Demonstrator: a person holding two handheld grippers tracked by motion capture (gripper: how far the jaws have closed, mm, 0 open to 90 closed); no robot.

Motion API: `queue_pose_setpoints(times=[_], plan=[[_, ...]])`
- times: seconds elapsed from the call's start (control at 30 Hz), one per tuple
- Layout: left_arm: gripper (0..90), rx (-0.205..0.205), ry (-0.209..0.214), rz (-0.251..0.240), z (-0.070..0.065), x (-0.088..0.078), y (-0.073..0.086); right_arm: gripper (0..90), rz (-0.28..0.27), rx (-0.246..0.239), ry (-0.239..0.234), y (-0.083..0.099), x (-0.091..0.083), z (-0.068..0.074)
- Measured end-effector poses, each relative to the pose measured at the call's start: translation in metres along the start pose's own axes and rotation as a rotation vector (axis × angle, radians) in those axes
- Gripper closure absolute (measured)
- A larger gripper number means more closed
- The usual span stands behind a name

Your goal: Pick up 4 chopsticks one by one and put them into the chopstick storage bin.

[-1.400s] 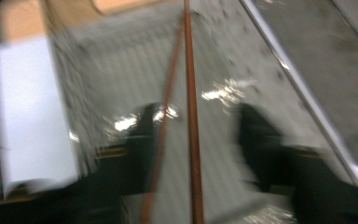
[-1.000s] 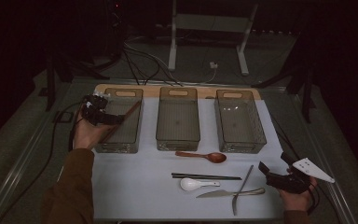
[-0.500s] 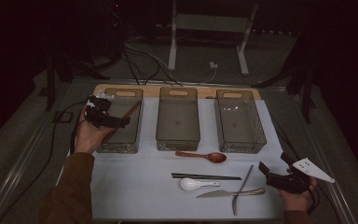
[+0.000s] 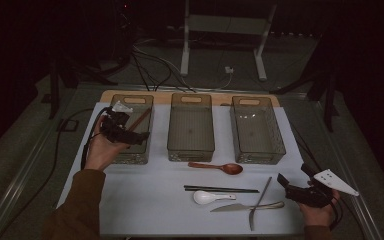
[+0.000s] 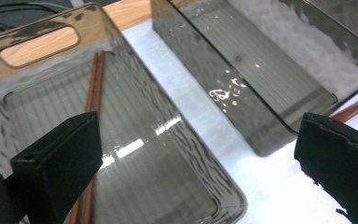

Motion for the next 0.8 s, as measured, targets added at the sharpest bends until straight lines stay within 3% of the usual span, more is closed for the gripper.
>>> queue_pose_setpoints(times=[0.4, 0.8], plan=[[2.1, 0.063, 0.046, -0.007, -0.030, 0.006, -0.001, 0.0, -0.001, 0.002, -0.001, 0.000, 0.000, 0.000], [2.1, 0.122, 0.080, 0.029, -0.054, 0.019, 0.003, 0.0, 0.002, 0.001, -0.003, 0.000, 0.000, 0.000]])
Point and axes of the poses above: each handheld gripper's, and its own axes: x roughly forward along the jaws, y roughly out of its underside, z roughly to its left, the point moved 8 cm from there along x, roughly forward along the jaws, and after that the axes turned 6 degrees about y, right-handed, at the moved point
